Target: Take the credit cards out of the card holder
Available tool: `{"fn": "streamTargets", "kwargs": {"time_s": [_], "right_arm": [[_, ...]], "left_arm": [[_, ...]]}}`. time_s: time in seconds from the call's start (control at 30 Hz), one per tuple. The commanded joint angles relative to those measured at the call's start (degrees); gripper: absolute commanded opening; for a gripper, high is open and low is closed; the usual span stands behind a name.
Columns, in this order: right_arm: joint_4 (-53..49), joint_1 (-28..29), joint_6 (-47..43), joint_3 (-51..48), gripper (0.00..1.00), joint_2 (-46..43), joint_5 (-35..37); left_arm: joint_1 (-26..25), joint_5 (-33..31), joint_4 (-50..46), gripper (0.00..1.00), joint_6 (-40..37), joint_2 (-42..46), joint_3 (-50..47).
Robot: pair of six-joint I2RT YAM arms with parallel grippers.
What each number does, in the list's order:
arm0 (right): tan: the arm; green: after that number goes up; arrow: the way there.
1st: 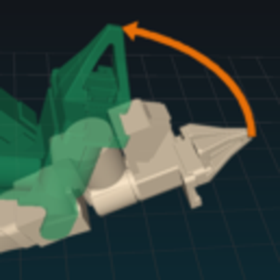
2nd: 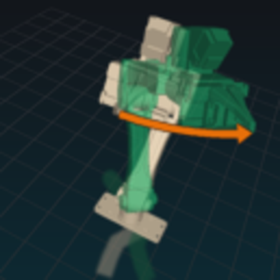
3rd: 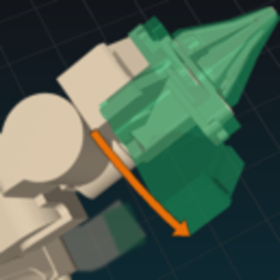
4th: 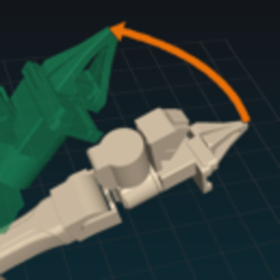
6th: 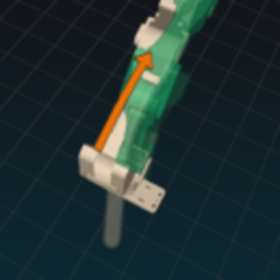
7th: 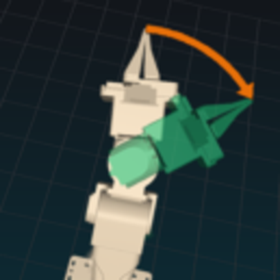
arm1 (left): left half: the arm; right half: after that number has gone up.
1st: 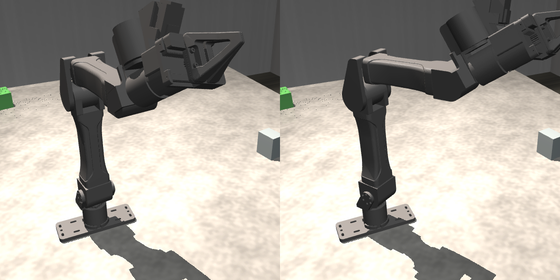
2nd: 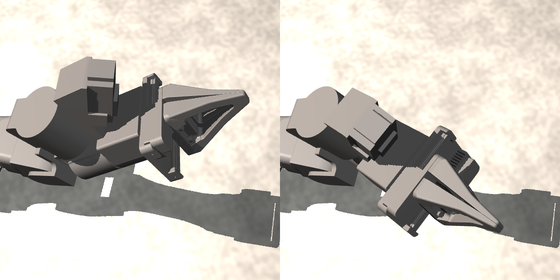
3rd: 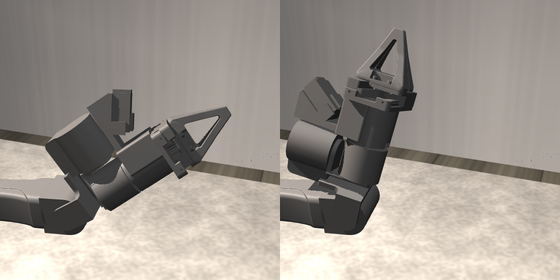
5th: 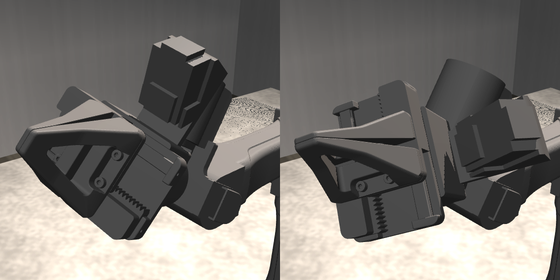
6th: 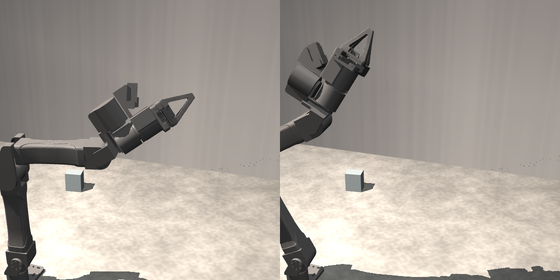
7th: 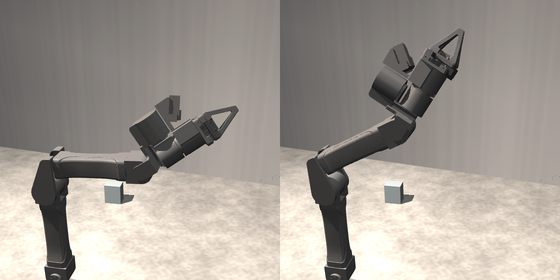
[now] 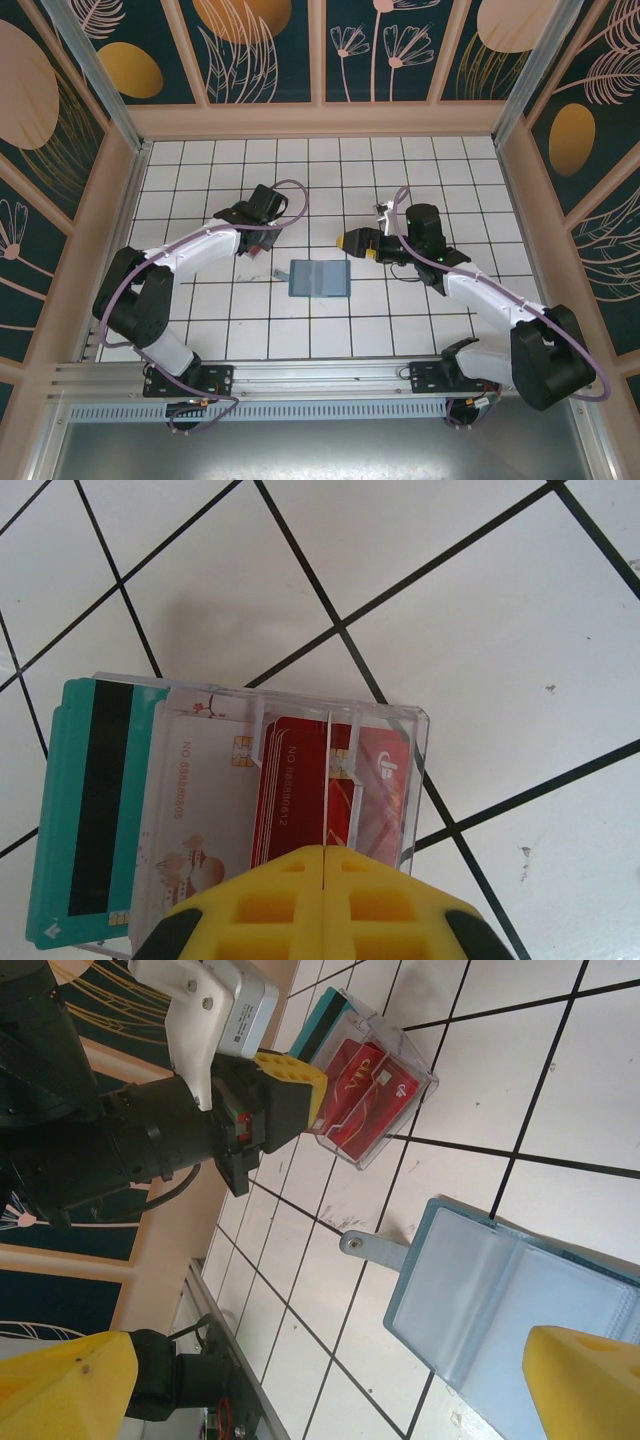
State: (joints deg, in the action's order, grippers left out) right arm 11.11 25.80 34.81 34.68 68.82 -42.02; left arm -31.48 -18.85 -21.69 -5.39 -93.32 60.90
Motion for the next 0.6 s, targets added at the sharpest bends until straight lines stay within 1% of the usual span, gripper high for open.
{"fn": "streamTargets", "kwargs": {"time_s": [0.0, 0.13, 0.17, 0.23, 0.27, 0.4, 0.53, 0.57], "right_arm": [[1.1, -0.6, -0.7, 1.5, 0.99, 0.5, -1.0], [1.5, -0.6, -0.4, 1.4, 0.99, 0.7, -1.2], [1.6, -0.5, -0.3, 1.4, 0.99, 0.7, -1.2], [1.6, -0.6, -0.2, 1.5, 0.99, 0.7, -1.3], [1.7, -0.6, -0.2, 1.5, 0.99, 0.6, -1.3], [1.5, -0.6, -0.2, 1.4, 0.99, 0.5, -1.2], [1.4, -0.6, -0.1, 1.1, 0.99, 0.1, -1.0], [1.2, -0.6, 0.0, 1.1, 0.99, 0.0, -0.7]], "left_arm": [[0.3, 0.6, -0.2, 0.00, -0.4, 0.2, -0.3], [0.4, 0.1, -0.2, 0.00, 0.1, -0.1, -0.9], [0.3, -0.9, -0.2, 0.03, 0.8, -0.4, -0.8], [0.4, -2.9, -0.6, 0.21, 1.7, -1.1, -0.2], [0.4, -3.4, -1.1, 0.26, 2.0, -1.6, 0.4], [1.0, -5.1, -1.9, 0.32, 2.8, -2.4, 1.8], [2.0, -5.2, -1.9, 0.36, 3.5, -1.8, 2.5], [2.0, -4.8, -2.0, 0.39, 3.6, -1.4, 2.8]]}}
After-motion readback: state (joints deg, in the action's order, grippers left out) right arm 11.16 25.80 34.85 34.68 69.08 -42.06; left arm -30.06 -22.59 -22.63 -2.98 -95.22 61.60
